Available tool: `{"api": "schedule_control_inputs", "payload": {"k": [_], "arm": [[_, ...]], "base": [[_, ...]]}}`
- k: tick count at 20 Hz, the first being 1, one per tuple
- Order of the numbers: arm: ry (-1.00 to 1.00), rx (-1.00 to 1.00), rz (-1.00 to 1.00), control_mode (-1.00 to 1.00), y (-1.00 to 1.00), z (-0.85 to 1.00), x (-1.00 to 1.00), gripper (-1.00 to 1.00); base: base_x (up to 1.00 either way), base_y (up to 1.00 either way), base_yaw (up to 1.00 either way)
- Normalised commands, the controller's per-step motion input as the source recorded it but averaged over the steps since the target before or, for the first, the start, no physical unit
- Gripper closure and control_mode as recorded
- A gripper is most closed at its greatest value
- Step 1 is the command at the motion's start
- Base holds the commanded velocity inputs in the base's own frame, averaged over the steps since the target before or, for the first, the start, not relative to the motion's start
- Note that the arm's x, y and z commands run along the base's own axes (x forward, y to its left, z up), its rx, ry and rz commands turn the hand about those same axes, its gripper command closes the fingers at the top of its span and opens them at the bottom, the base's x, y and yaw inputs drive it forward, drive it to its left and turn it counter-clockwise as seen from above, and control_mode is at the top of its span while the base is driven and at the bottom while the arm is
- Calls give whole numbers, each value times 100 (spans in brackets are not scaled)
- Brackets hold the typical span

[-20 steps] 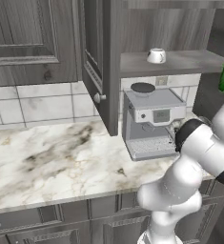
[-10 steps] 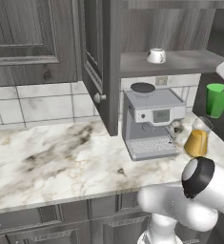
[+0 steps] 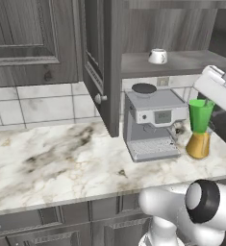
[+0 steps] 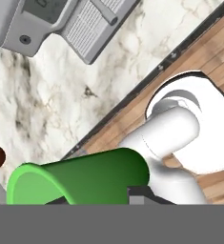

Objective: There is a tray on the dining counter. Grab the cup, mug, and pitcher and place them on the tray. The pitcher may be placed next to the tray if it cannot fit the tray.

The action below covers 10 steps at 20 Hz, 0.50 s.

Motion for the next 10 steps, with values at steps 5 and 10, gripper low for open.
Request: {"api": "schedule_control_inputs", "payload": {"k": [5, 10], "arm": [[-1, 0, 6, -100, 16, -44, -11, 100], [0, 0, 2, -100, 1, -8, -2, 100]], "base": [[0, 0, 0], [0, 0, 0]]}}
